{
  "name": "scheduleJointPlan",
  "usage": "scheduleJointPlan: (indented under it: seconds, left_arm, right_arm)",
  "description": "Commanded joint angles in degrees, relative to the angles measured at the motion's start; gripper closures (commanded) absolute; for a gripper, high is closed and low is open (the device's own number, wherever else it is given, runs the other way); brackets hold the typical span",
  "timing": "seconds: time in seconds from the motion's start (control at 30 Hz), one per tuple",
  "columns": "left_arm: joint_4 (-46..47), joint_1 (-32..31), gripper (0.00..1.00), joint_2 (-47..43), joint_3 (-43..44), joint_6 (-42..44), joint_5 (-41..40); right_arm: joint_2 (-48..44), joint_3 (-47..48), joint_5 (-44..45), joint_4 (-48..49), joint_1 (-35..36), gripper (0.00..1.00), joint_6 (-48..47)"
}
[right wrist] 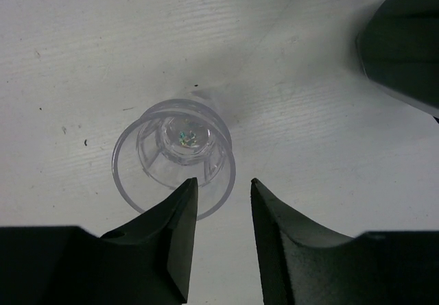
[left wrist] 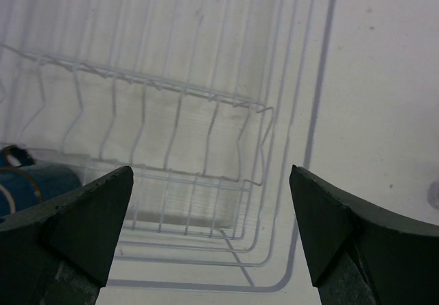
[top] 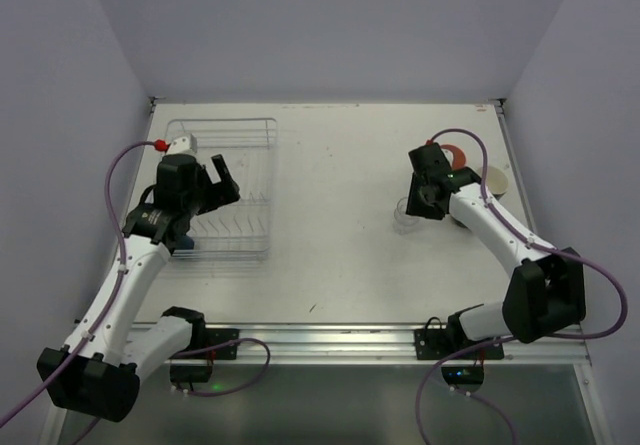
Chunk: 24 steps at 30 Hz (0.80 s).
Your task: Unload the cups from the dish rack
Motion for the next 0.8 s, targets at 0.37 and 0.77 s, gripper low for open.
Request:
scheduleJointPlan:
  seconds: [0.37, 0.77]
  left_arm:
    - [-18.8, 5.8, 0.0, -1.3, 3.1, -5.0, -25.9]
    - [-15.7, 20.7, 0.0, 2.9, -2.9, -2.3, -10.2]
  right_arm:
    - [-12.1, 7.0, -6.6, -1.3, 1.3, 0.52, -3.9]
    - [-16.5, 3.3, -14.6, 2.7, 3.4, 0.51, -5.5]
